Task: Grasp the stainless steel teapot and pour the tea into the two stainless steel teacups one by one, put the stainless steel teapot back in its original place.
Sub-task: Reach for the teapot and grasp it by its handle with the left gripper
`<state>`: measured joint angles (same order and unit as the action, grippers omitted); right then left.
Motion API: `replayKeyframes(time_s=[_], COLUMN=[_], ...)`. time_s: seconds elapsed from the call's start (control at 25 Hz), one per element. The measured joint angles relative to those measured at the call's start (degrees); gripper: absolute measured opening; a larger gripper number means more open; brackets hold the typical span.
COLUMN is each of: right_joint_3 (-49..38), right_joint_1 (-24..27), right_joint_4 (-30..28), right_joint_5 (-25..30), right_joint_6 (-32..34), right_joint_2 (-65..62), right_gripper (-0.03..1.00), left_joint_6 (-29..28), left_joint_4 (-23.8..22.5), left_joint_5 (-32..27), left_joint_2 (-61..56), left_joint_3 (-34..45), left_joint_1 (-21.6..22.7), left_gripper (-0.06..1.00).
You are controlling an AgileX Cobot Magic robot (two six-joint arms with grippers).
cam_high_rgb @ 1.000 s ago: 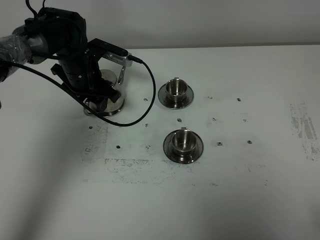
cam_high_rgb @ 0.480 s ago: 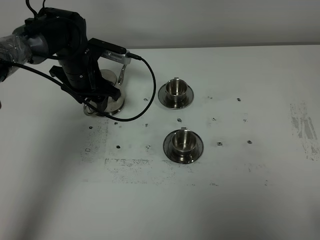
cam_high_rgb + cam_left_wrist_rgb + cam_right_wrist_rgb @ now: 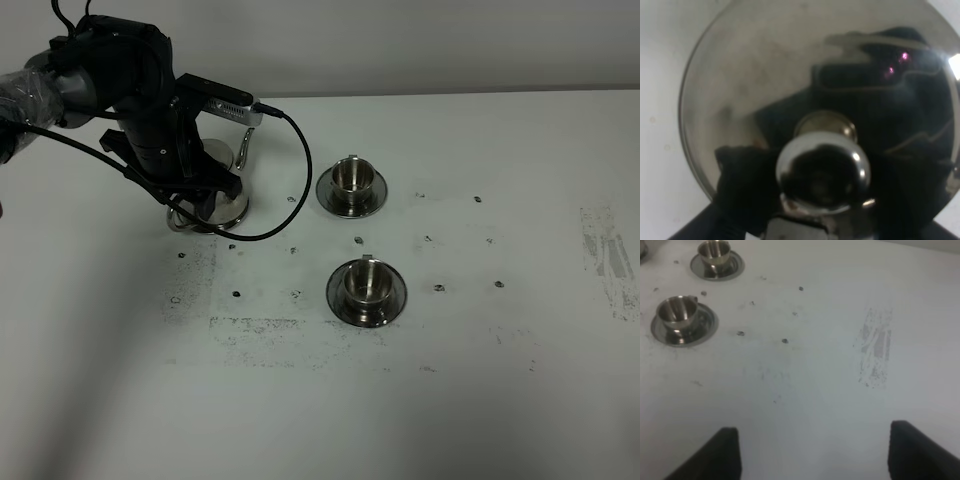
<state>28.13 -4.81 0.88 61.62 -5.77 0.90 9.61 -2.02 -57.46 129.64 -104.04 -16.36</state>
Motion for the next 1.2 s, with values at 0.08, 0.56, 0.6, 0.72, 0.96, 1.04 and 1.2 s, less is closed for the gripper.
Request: replayKeyframes(time_s=[0.08, 0.56, 0.6, 0.72, 0.96, 1.04, 1.2], right_joint_3=[0.0, 0.0, 0.0, 0.0, 0.0, 0.0, 0.0], right_joint_1=[0.0, 0.0, 0.0, 0.0, 0.0, 0.0, 0.0], right_joint_4=[0.0, 0.0, 0.0, 0.0, 0.0, 0.0, 0.0], right_joint_5=[0.0, 0.0, 0.0, 0.0, 0.0, 0.0, 0.0], right_joint_6=[0.0, 0.0, 0.0, 0.0, 0.0, 0.0, 0.0], right_joint_2=[0.0, 0.0, 0.0, 0.0, 0.0, 0.0, 0.0], right_gripper=[0.59, 0.59, 0.59, 0.59, 0.59, 0.59, 0.59], left_joint_6=[0.1, 0.2, 0.2, 0.1, 0.0, 0.0, 0.2], left_joint_4=[0.0, 0.2, 0.2, 0.2, 0.9, 1.2, 1.4], left_joint_5=[0.0, -0.1, -0.1, -0.1, 0.0, -0.4, -2.5], left_joint_2=[0.0, 0.0, 0.0, 0.0, 0.0, -0.4, -1.1], left_joint_3=[0.0, 0.0, 0.0, 0.0, 0.0, 0.0, -0.7], left_joint_1=[0.0, -0.2, -0.3, -0.4, -0.8, -0.8, -0.8], left_gripper=[0.48, 0.18, 0.18, 0.18, 0.18, 0.18, 0.18])
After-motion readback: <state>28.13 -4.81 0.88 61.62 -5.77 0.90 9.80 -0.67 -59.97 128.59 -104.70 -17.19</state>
